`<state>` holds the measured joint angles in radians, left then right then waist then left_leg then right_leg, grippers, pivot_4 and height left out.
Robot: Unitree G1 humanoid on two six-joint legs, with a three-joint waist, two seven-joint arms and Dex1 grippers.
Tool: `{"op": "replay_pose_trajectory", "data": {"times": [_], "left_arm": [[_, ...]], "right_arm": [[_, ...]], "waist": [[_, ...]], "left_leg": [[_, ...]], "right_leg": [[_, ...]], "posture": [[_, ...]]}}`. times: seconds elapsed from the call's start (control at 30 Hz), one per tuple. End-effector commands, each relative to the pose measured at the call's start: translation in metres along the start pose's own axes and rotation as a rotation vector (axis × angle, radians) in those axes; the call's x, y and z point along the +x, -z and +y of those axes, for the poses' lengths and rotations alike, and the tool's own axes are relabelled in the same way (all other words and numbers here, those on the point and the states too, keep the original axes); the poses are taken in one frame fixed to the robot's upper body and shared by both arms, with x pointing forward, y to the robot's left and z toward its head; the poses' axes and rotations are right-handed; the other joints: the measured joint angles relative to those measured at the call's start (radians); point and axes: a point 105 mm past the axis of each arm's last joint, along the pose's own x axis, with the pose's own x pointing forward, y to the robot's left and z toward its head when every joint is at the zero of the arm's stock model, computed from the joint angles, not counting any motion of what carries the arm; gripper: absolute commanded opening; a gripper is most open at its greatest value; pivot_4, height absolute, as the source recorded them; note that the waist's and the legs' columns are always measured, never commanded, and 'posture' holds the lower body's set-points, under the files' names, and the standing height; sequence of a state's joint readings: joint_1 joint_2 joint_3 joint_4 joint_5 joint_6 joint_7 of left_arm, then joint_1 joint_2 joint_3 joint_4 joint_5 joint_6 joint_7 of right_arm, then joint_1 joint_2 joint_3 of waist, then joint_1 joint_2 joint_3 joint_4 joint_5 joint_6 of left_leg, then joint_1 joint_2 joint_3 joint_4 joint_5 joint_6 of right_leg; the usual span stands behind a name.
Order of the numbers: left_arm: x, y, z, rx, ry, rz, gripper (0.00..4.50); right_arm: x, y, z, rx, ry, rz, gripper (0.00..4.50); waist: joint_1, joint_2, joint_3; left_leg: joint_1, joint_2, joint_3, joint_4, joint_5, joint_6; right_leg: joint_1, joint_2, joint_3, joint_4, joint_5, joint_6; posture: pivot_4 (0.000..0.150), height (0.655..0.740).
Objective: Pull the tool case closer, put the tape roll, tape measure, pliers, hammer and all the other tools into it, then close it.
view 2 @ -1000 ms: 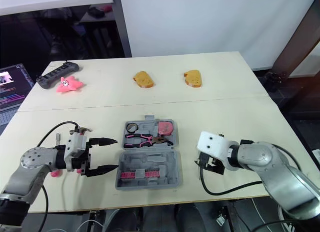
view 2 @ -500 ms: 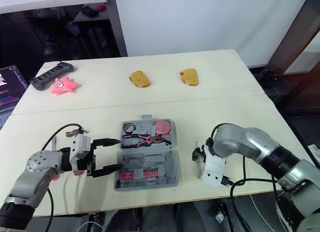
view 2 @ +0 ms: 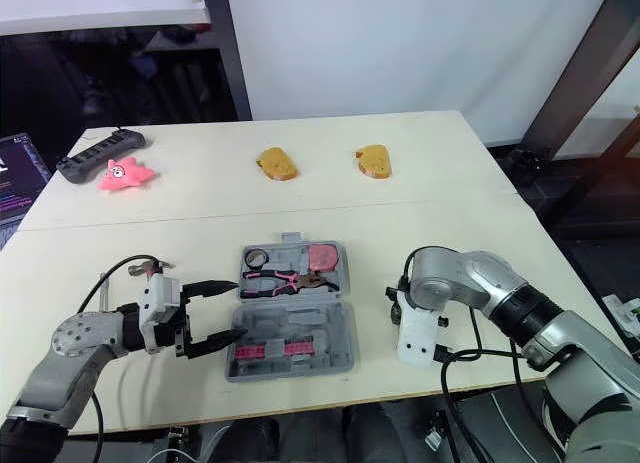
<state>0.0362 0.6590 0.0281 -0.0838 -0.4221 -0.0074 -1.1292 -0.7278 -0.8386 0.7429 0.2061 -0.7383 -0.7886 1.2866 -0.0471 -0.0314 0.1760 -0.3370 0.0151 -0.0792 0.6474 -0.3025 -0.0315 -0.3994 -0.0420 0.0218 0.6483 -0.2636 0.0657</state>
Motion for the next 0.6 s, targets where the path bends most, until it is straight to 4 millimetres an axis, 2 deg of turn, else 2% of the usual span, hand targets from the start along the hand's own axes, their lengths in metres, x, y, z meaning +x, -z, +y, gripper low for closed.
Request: {"op": "replay_pose_trajectory", "data": {"times": [0.03,0.3,0.43,0.6], "left_arm": [[-0.004,-0.011,0.006,0.054,-0.025,-0.018,4.5],[-0.003,-0.01,0.002,0.054,-0.03,-0.014,4.5],[-0.005,-0.008,0.005,0.068,-0.088,-0.017,4.5],[-0.007,-0.008,0.004,0.075,-0.122,-0.023,4.5]], "right_arm": [[0.01,-0.002,-0.01,0.023,0.022,-0.015,0.12],[0.009,-0.003,-0.006,0.107,0.051,-0.033,0.05],[-0.011,0.018,-0.001,0.274,0.127,-0.023,0.05],[-0.036,0.021,0.005,0.474,0.203,-0.09,0.05]], "waist": [[0.0,-0.001,0.0],[-0.001,-0.002,-0.001],[0.0,-0.001,0.0],[0.01,0.015,0.009]], "left_leg": [[0.0,0.0,0.0,0.0,0.0,0.0],[0.0,0.001,0.0,0.0,0.0,0.0],[0.0,0.001,0.0,0.0,0.0,0.0],[-0.004,-0.001,0.001,0.0,0.0,0.0]], "right_leg": [[0.0,0.0,0.0,0.0,0.0,0.0],[0.0,0.001,0.0,0.0,0.001,-0.001],[0.0,0.0,0.0,0.0,0.001,-0.001],[-0.005,-0.001,0.001,0.001,0.002,0.001]], "posture": [[0.15,0.74],[0.15,0.74],[0.15,0.74],[0.15,0.74]]}}
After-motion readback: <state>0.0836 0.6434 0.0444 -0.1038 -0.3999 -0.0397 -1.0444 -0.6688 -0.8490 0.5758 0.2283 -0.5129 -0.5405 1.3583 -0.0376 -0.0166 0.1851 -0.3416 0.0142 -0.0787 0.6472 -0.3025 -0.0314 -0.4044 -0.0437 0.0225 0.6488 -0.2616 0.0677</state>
